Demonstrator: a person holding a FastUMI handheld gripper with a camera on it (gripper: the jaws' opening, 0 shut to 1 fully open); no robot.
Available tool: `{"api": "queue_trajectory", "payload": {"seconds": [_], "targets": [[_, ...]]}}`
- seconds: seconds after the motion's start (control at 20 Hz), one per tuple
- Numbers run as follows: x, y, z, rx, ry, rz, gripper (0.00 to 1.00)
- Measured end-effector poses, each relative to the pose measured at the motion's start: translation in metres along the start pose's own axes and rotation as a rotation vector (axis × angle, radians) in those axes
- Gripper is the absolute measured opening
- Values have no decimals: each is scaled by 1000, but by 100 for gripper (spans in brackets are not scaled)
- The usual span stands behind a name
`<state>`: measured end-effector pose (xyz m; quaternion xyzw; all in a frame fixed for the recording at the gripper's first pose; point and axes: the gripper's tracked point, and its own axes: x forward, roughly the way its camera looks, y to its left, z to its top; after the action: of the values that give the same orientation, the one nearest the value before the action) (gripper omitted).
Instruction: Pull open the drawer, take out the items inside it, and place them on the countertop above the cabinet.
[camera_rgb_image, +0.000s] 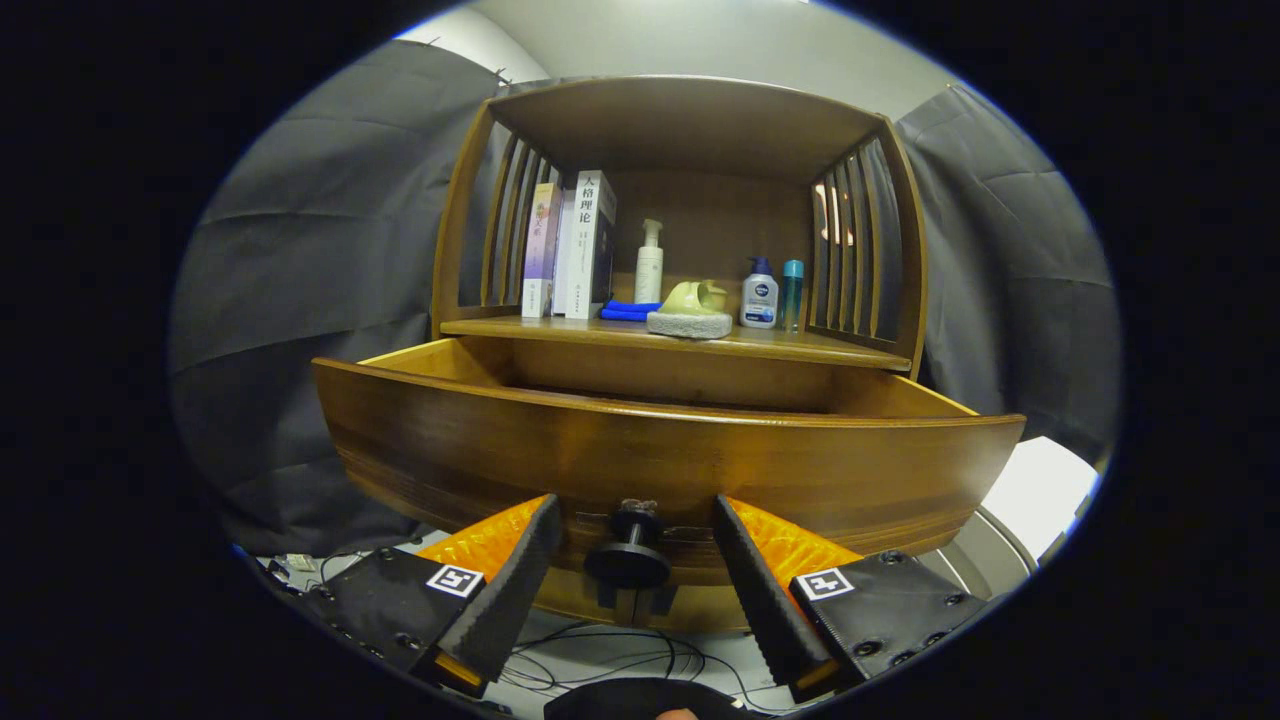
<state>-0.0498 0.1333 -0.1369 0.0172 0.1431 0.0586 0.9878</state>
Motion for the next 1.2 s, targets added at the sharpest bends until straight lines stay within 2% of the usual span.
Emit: {"api": "queue_trajectory", "payload": {"seconds": [0.4, 1.2], "targets": [[17, -3, 11, -5, -26, -21, 98], [80, -14, 27, 0, -5, -46, 97]]}}
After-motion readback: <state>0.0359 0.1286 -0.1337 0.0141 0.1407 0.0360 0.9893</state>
